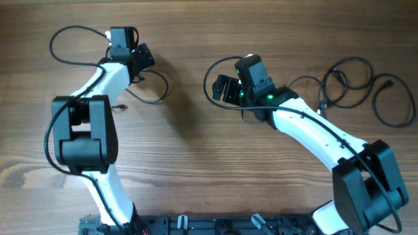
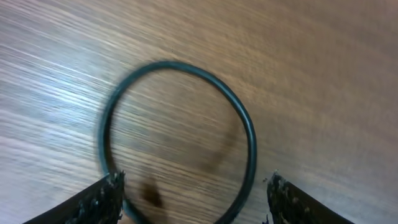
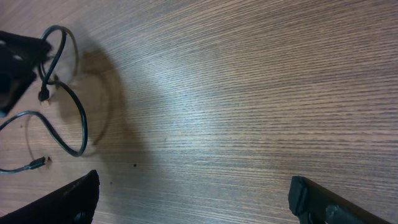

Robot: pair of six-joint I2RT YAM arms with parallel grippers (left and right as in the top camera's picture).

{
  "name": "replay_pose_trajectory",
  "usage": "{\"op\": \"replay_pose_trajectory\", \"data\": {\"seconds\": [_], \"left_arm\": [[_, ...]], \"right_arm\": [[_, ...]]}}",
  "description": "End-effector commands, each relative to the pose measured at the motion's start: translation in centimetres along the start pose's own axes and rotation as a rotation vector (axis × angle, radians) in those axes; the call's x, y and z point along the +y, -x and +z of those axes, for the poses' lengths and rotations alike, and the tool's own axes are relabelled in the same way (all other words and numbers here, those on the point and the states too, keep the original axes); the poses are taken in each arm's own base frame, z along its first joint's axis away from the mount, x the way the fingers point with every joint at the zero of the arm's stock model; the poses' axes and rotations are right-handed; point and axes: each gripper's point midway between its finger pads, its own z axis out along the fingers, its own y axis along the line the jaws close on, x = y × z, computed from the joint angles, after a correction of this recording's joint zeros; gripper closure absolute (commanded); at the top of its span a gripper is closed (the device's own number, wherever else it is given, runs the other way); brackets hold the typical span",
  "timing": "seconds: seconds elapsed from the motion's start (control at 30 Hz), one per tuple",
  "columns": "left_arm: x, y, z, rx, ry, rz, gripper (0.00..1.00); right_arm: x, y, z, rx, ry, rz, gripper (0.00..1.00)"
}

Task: Untangle cables

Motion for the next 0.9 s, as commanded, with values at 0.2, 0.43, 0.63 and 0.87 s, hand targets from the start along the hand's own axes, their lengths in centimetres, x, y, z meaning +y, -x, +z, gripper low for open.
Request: {"op": "replay_pose_trajectory", "data": {"seconds": [0.2,0.43,0.63,0.87], "left_arm": [[0.4,-3.2,1.9,0.099,-0.016,0.106,0.75],[-1.0,0.7,-0.5,-0.021,-0.058,0.099,0.96],[-3.7,8.4,-11.2,-0.252,-0.172,-0.013,0.96],[-9.2,12.0,-28.0,-0.401,-0.59,-0.096,0.96]], "right_arm": [[-0.6,-0.2,0.4,-0.004,-0.022,-0.006,0.0],[-0.9,-0.6,0.4,0.012,-0.036,-0.006,0.0],[-0.9,-0.7,0.4,0.013,-0.036,-0.008,0.0],[0.3,-1.0,0.4,0.041,0.029,-0.008,0.01]]}}
